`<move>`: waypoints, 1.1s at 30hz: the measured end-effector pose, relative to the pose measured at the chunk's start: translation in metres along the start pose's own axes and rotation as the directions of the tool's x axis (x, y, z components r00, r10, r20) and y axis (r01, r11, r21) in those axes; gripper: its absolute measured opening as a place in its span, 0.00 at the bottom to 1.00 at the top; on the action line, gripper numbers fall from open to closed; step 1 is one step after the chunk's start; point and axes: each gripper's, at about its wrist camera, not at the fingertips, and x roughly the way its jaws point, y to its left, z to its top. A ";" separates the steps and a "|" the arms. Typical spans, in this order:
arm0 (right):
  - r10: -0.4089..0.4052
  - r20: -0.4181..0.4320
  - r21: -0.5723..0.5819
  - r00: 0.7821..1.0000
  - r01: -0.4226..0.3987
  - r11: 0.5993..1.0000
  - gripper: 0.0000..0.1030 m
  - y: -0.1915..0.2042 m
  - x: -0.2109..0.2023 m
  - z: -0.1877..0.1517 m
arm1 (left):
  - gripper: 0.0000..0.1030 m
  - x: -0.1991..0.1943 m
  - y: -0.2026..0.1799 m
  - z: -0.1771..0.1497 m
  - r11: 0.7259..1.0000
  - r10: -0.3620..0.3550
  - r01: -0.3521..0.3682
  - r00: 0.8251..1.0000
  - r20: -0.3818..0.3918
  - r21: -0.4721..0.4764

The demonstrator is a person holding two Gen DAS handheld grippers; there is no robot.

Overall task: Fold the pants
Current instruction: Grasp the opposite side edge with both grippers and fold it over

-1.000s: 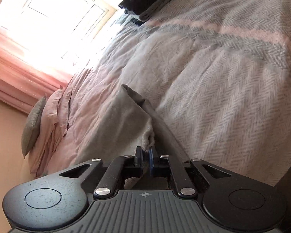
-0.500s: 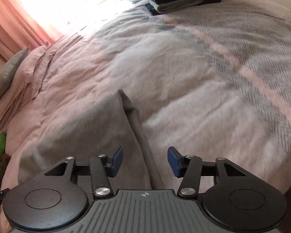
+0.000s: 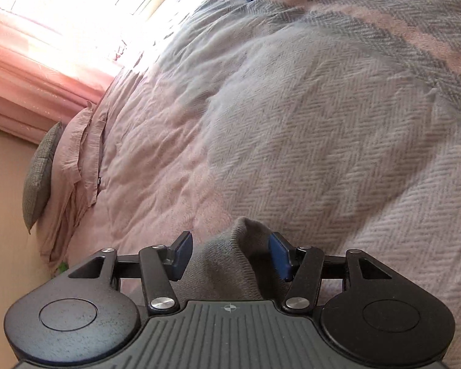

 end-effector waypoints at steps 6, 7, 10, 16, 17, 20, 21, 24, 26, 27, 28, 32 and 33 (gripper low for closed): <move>-0.033 -0.008 -0.146 0.999 0.031 0.989 0.09 0.018 0.006 -0.007 | 0.03 -0.018 -0.009 -0.010 0.996 0.032 -0.040 0.995 0.091 0.085; -0.042 0.010 -0.166 0.999 0.043 0.985 0.08 0.022 0.005 -0.010 | 0.03 -0.023 -0.012 -0.014 0.994 0.037 -0.049 0.992 0.123 0.096; -0.071 0.086 -0.164 0.994 0.084 0.983 0.05 0.023 -0.001 -0.022 | 0.03 -0.034 -0.014 -0.034 0.991 0.055 -0.081 0.974 0.219 0.109; -0.154 0.111 0.014 0.982 0.153 0.988 0.00 0.006 0.009 -0.030 | 0.02 -0.032 -0.011 -0.051 0.994 0.052 -0.076 0.960 0.275 0.079; -0.148 0.112 -0.049 0.983 0.154 0.987 0.03 0.015 0.008 -0.028 | 0.03 -0.031 -0.013 -0.047 0.992 0.054 -0.080 0.964 0.260 0.093; -0.124 0.059 -0.033 0.990 0.126 0.991 0.28 0.017 0.012 -0.013 | 0.21 -0.024 -0.004 -0.033 0.999 -0.005 -0.003 0.979 0.205 0.036; -0.106 0.054 0.008 0.993 0.106 0.994 0.29 0.012 0.013 -0.009 | 0.24 -0.022 -0.001 -0.029 1.000 -0.024 0.022 0.981 0.192 0.013; -0.098 0.060 0.057 0.993 0.094 0.994 0.28 0.005 0.018 0.001 | 0.23 -0.011 0.000 -0.019 1.000 -0.001 -0.002 0.989 0.148 0.019; -0.109 0.067 0.033 0.992 0.107 0.994 0.13 0.007 0.022 0.003 | 0.03 -0.006 -0.003 -0.017 0.998 0.046 -0.053 0.989 0.138 0.046; -0.120 0.076 0.016 0.990 0.119 0.993 0.08 0.009 0.022 0.003 | 0.03 -0.007 -0.002 -0.017 0.997 0.043 -0.051 0.989 0.142 0.050; -0.132 0.095 0.003 0.987 0.133 0.991 0.03 0.012 0.017 0.002 | 0.03 -0.012 -0.002 -0.018 0.998 0.037 -0.045 0.986 0.165 0.047; -0.151 0.160 -0.037 0.976 0.159 0.987 0.01 0.021 0.001 -0.008 | 0.03 -0.040 -0.013 -0.039 0.997 0.027 -0.048 0.956 0.293 0.063; -0.153 0.184 -0.019 0.971 0.159 0.987 0.00 0.021 -0.004 -0.012 | 0.03 -0.045 -0.013 -0.046 0.998 0.030 -0.048 0.947 0.320 0.047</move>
